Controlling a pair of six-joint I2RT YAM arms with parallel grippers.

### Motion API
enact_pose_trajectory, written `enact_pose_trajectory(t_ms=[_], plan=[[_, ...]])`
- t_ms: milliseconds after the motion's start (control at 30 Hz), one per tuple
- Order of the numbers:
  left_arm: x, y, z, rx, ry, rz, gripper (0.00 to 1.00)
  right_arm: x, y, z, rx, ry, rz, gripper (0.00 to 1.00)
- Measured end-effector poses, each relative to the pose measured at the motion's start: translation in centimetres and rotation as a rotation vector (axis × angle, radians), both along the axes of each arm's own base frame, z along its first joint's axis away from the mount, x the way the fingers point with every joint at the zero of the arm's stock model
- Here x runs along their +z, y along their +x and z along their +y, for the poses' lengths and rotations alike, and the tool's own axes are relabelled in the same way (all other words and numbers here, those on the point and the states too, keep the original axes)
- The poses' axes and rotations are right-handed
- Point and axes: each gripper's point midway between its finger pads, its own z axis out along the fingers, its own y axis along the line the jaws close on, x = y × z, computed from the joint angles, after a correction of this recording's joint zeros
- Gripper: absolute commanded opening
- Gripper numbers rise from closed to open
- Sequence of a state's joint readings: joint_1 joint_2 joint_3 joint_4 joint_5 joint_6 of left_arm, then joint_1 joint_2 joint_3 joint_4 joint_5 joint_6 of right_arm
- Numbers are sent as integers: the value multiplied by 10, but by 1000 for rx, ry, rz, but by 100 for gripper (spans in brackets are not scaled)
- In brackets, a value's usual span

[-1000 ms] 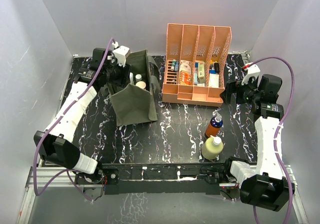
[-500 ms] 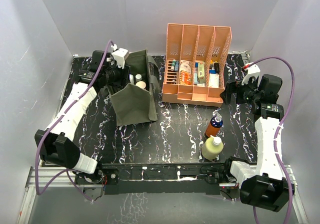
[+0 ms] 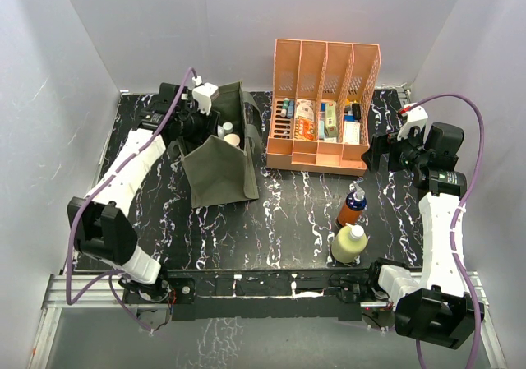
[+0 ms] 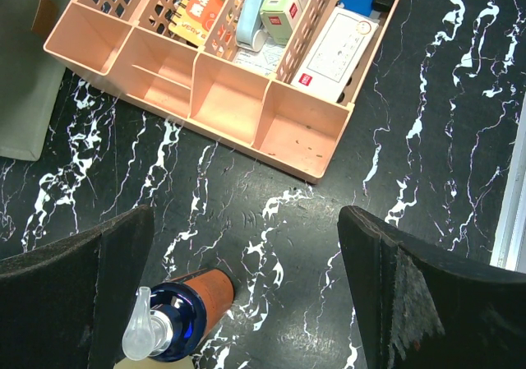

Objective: Place the personal care products into the canvas bag
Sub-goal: Place the care product in the canvas bag.

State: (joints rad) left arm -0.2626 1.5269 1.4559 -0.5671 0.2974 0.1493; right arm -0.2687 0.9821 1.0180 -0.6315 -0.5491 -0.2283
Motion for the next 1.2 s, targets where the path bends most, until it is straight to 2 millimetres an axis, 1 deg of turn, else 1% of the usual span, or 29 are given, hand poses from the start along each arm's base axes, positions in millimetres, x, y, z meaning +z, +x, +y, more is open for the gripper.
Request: enact_pose_trajectory(t_ms=[100,167,567,800,1000,1200], plan=[[-14,0,-2,-26,10,36,0,0,0,0,0,0,0,99],[-18,0,-4,-45,15,48,0,0,0,0,0,0,0,99],[-22,1,-7,-102,15,29,0,0,0,0,0,0,0,99],[-34,2,-8,-106,15,25,0,0,0,0,0,0,0,99],[-40,4,-10,-104,4,19,0,0,0,0,0,0,0,99],[-54,8,-11,-90,-7,2,0,0,0,0,0,0,0,99]])
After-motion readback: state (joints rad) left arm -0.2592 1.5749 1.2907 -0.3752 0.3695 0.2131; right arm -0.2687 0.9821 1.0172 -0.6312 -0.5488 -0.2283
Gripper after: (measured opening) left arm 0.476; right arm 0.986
